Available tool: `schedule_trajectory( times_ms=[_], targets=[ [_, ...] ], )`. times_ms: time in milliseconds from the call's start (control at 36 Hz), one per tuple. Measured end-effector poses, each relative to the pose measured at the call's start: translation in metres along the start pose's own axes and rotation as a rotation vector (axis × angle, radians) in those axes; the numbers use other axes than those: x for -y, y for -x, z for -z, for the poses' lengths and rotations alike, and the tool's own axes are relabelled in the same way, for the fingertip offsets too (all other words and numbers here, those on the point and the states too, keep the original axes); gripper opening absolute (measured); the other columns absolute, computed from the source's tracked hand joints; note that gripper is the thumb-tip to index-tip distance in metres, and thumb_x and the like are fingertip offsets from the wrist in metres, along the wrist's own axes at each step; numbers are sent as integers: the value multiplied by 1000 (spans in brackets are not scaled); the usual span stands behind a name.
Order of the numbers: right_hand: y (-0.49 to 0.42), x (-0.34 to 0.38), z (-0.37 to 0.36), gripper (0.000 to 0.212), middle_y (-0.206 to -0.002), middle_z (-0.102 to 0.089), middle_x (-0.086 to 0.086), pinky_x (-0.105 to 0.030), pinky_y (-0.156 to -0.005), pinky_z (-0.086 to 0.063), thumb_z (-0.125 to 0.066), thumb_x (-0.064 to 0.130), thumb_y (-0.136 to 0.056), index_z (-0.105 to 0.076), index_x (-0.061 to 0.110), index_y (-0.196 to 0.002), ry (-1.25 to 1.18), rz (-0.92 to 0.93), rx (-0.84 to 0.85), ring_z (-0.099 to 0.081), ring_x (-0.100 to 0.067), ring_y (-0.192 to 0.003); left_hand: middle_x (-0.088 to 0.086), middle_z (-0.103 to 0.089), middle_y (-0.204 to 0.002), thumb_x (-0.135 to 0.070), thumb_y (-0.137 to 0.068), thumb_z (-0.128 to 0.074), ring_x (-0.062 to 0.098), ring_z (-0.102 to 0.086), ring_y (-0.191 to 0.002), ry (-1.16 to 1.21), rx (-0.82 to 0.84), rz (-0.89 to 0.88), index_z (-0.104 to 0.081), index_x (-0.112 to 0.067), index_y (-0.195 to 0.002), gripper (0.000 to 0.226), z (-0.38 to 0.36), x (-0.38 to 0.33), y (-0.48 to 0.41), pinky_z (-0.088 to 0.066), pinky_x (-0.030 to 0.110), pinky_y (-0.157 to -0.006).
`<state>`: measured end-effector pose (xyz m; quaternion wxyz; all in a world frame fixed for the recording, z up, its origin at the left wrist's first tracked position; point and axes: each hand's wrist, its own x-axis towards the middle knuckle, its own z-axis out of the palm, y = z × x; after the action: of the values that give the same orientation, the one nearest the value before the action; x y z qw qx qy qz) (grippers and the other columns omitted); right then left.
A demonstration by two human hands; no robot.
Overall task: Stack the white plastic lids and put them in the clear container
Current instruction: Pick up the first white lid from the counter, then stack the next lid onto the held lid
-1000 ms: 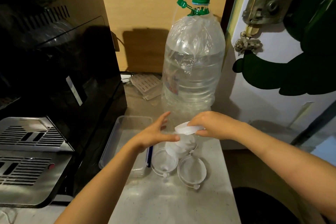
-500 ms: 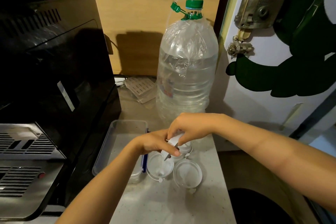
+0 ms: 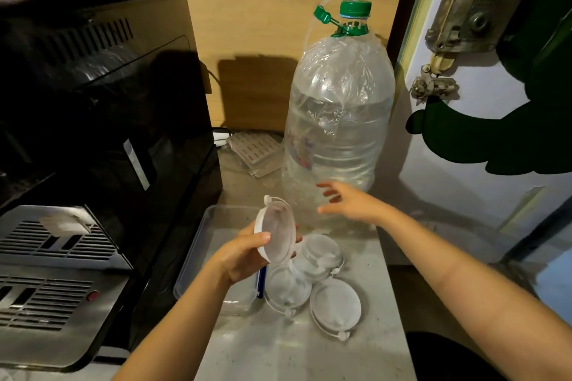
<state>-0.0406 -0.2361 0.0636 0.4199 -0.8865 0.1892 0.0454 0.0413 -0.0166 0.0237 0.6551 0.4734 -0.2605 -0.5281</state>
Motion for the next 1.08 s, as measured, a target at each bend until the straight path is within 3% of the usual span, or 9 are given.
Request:
schedule_trajectory(
  times_ms=[139,222,389,472,667,889,972,1083],
  targets=[
    [-13,-36,-37,81,-151,-27,-12,-23,-102,-30,-69,21,-79,-20,12,-144,11,-139,102,-30,-23,-137,13,-57,-118,-44,-27,-91,35,-55,-113,52,-78,-25,-44,-15,-124,112,6,0,11,-50,45,-90],
    [-20,-51,-55,87,-151,-27,-12,-25,-102,-33,-71,17,-77,-17,11,-144,-23,-229,138,-33,-24,-136,13,-58,-117,-43,-28,-91,37,-54,-114,72,-90,-36,-47,-17,-120,105,10,1,17,-54,42,-86],
    [-33,-66,-72,83,-147,-38,-7,-31,-110,-29,-75,33,-71,-33,17,-139,8,-296,133,-37,-24,-133,15,-55,-123,-43,-31,-90,40,-50,-120,54,-123,-16,-41,-14,-129,114,16,2,25,-41,51,-98],
    [-40,-67,-76,90,-148,-36,-10,-38,-109,-32,-76,38,-68,-28,16,-141,80,-348,147,-37,-29,-133,14,-57,-122,-42,-32,-90,36,-54,-117,55,-120,-13,-46,-18,-124,105,18,3,27,-41,52,-99],
    [-48,-65,-79,98,-149,-32,-11,-39,-104,-38,-78,36,-66,-21,17,-144,142,-435,188,-38,-31,-131,14,-55,-124,-43,-32,-90,33,-57,-114,33,-141,7,-44,-18,-124,106,18,2,31,-44,49,-98],
    [-51,-65,-79,84,-140,-44,-12,-41,-99,-44,-77,29,-65,-34,21,-137,143,-418,129,-47,-33,-122,16,-54,-127,-42,-34,-90,34,-57,-114,57,-157,8,-44,-18,-125,105,19,4,30,-49,46,-94],
    [-52,-64,-72,90,-144,-38,-12,-39,-102,-40,-76,28,-64,-28,22,-141,94,-354,31,-42,-33,-127,16,-53,-128,-42,-35,-90,34,-57,-115,79,-167,8,-44,-18,-126,105,20,6,28,-50,45,-93],
    [-53,-54,-53,90,-139,-36,-17,-38,-96,-46,-76,24,-62,-30,31,-139,-20,-298,-88,-45,-34,-120,16,-55,-126,-44,-33,-90,33,-58,-113,103,-184,5,-42,-17,-128,110,18,7,24,-49,46,-93]
  ],
)
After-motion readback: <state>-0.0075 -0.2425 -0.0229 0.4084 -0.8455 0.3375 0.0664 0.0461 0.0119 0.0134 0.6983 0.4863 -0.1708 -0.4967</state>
